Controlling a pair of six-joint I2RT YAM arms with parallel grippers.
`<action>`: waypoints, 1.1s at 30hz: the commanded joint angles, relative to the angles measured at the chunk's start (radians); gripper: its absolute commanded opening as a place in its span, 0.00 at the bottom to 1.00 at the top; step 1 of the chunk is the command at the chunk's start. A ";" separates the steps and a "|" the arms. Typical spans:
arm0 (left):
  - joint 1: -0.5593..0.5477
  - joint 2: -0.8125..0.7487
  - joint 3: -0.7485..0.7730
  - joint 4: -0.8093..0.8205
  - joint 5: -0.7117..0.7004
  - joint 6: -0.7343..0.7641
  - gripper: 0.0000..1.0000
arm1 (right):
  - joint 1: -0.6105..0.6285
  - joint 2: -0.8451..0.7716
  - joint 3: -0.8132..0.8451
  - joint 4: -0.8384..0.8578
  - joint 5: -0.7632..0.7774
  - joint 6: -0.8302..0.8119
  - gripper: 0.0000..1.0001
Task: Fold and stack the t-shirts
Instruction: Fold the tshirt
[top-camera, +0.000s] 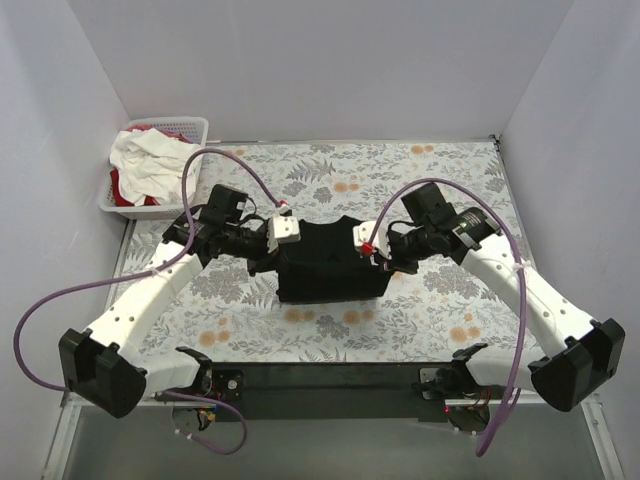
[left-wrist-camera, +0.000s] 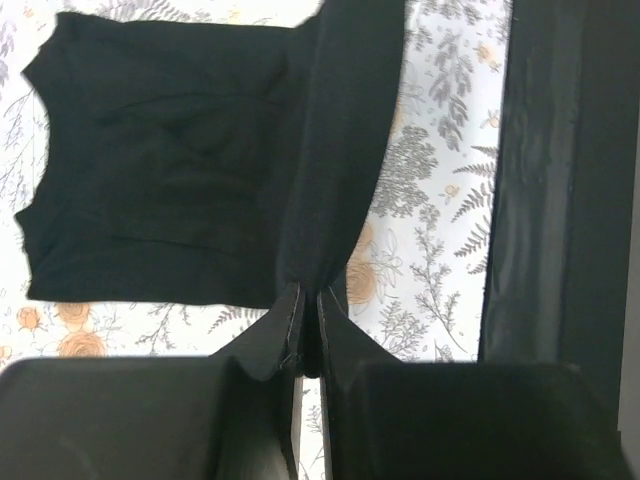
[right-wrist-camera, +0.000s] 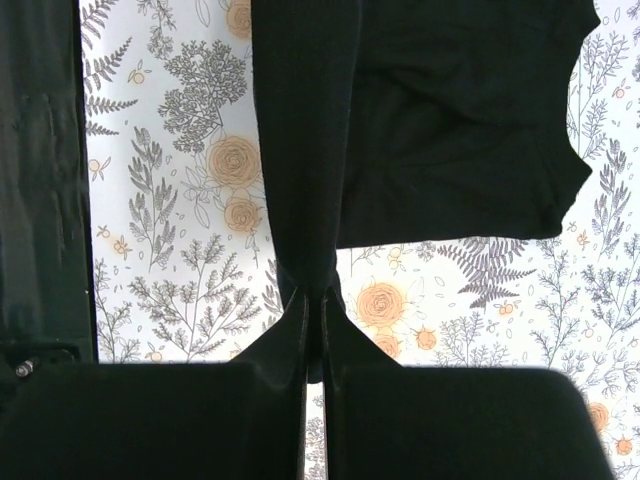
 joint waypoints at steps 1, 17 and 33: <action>0.052 0.076 0.074 0.003 -0.023 -0.041 0.00 | -0.012 0.078 0.082 -0.059 -0.012 -0.036 0.01; 0.270 0.737 0.400 0.311 0.012 -0.049 0.00 | -0.203 0.879 0.629 -0.017 -0.101 -0.192 0.01; 0.240 0.743 0.209 0.348 0.014 -0.076 0.00 | -0.182 0.896 0.389 0.109 -0.118 -0.120 0.01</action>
